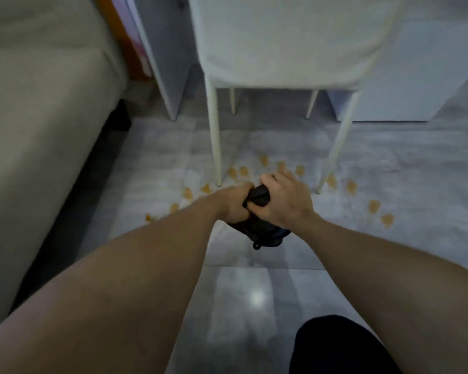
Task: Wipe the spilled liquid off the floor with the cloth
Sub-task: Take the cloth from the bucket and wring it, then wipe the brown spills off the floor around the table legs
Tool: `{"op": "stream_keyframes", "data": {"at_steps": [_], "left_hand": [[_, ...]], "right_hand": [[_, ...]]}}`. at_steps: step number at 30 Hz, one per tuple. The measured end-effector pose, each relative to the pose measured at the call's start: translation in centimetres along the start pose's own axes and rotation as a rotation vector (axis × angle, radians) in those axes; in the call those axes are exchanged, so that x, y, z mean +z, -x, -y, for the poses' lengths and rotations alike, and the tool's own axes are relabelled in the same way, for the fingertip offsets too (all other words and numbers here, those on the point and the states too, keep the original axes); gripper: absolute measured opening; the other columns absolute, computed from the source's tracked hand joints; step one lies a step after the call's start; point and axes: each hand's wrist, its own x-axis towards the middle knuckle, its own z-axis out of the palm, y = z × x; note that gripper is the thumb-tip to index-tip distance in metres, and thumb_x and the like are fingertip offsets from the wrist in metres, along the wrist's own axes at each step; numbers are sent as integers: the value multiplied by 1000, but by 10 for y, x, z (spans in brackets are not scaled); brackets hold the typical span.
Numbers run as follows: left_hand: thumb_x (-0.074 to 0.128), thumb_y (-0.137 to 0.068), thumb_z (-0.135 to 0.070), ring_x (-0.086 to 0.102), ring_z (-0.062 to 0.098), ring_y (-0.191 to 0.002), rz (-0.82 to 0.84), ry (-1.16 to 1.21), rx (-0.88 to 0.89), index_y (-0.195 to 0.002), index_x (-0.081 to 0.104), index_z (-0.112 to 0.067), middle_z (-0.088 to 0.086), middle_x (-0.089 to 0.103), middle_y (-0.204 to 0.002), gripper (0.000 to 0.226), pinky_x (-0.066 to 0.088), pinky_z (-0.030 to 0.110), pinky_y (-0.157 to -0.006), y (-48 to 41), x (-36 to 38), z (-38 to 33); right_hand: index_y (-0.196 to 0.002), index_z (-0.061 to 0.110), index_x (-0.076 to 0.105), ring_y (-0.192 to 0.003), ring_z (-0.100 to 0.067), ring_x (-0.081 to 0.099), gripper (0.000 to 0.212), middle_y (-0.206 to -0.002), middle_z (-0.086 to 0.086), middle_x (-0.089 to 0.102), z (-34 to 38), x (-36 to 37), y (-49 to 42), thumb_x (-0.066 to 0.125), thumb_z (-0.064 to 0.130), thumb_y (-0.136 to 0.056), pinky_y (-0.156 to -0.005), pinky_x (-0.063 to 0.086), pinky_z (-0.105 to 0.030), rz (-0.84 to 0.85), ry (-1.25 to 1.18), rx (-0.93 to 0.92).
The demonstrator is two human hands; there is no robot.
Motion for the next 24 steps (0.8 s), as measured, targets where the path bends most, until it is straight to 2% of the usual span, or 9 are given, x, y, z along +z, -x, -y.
{"op": "stream_keyframes", "data": {"at_steps": [3,5,7,9,11,15,17,19,24], "left_hand": [[59,-91,-22,62,33,-90,46,69,-158,-118,36,-15,13,59,-100,37,53,46,-75,23,20,48],[59,-93,-25,62,34,-92,18,102,-245,-134,30,-13,15,59,-103,52,51,44,-72,29,39,80],[58,-94,-32,58,39,-110,-24,78,-328,-157,7,-14,20,54,-128,84,51,48,-91,33,62,111],[54,-96,-39,47,42,-128,-101,-75,-409,-160,-16,-17,22,37,-149,97,42,50,-106,34,84,139],[46,-99,-41,39,43,-136,-183,-192,-481,-159,-22,-16,22,30,-155,94,33,51,-114,34,101,162],[30,-105,-47,3,42,-155,-202,-203,-604,-156,-28,-21,17,-1,-170,82,7,53,-126,34,131,205],[24,-106,-49,-6,39,-156,-206,-198,-623,-157,-28,-21,14,-9,-171,78,2,53,-126,33,143,222],[22,-106,-49,-7,39,-156,-247,-186,-632,-158,-24,-20,13,-9,-171,75,1,54,-126,32,153,236],[17,-106,-52,-13,37,-156,-364,-152,-684,-159,-20,-19,13,-15,-170,73,-2,53,-126,26,167,268]], "right_hand": [[-94,20,55,-92,-27,60,60,-89,-3,63,37,39,-8,47,76,-75,-63,48,-35,173,31,-65],[-108,21,53,-103,-28,58,63,-100,-5,64,57,68,-14,53,77,-80,-67,43,-34,277,51,-100],[-119,23,51,-110,-27,53,73,-111,-5,62,73,99,-18,50,84,-79,-70,41,-35,335,109,-113],[-137,27,43,-120,-29,46,90,-129,-6,54,87,132,-20,40,93,-76,-84,47,-43,359,191,-81],[-154,29,24,-134,-35,37,104,-150,-10,39,100,160,-15,35,96,-75,-102,39,-59,381,220,-10],[-163,24,5,-151,-45,15,104,-168,-18,13,131,209,7,25,90,-86,-113,14,-77,428,118,162],[-165,19,1,-155,-46,4,104,-171,-19,3,146,233,16,19,87,-89,-114,5,-79,443,79,314],[-165,16,0,-156,-46,-4,103,-171,-20,-3,154,255,21,16,85,-91,-114,1,-79,432,85,404],[-165,18,11,-156,-46,-2,98,-172,-18,4,156,288,13,14,81,-91,-115,-1,-77,339,144,366]]}}
